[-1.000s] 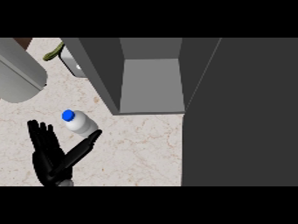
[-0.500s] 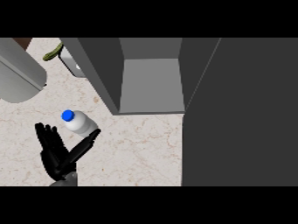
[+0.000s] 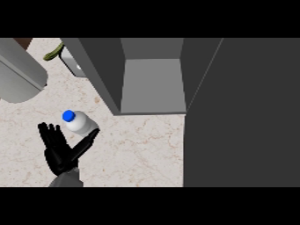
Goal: Pick up the bottled water, place it into the cabinet and close the cabinet
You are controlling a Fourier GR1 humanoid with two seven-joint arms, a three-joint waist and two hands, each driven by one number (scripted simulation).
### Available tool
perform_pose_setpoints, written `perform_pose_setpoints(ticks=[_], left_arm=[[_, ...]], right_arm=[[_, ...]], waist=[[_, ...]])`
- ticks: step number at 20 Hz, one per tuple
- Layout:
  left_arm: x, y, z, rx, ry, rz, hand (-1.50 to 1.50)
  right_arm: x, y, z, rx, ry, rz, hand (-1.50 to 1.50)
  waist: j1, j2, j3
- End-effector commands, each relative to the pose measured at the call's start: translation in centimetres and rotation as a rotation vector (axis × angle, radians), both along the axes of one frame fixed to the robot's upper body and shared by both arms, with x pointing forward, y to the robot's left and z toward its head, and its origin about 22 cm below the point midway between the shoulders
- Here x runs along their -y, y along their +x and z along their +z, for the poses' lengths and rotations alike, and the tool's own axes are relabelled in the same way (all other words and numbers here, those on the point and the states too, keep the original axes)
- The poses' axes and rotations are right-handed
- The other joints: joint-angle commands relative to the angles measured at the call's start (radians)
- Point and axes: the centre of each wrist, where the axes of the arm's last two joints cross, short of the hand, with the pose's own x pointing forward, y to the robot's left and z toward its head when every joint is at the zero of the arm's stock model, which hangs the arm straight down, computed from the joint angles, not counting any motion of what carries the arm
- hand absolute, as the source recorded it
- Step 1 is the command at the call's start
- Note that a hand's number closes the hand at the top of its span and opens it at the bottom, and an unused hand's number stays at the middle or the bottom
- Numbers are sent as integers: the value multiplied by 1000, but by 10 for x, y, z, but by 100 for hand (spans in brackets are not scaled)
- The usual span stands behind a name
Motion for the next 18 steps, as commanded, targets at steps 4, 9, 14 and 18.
perform_pose_setpoints(ticks=[4,9,14,18], left_arm=[[3,10,-11,118,-87,-64,-150],[7,10,-17,169,-94,-46,150],[25,48,1,202,-73,-39,150],[21,39,-8,193,-103,-65,150]], right_arm=[[-5,4,34,75,-4,19,-150],[-8,-10,44,62,-17,26,-150],[-6,-2,39,80,-23,42,-150],[-7,8,22,69,-33,21,-150]], waist=[[7,2,0],[-2,-3,1],[-11,1,0],[6,-1,1]])
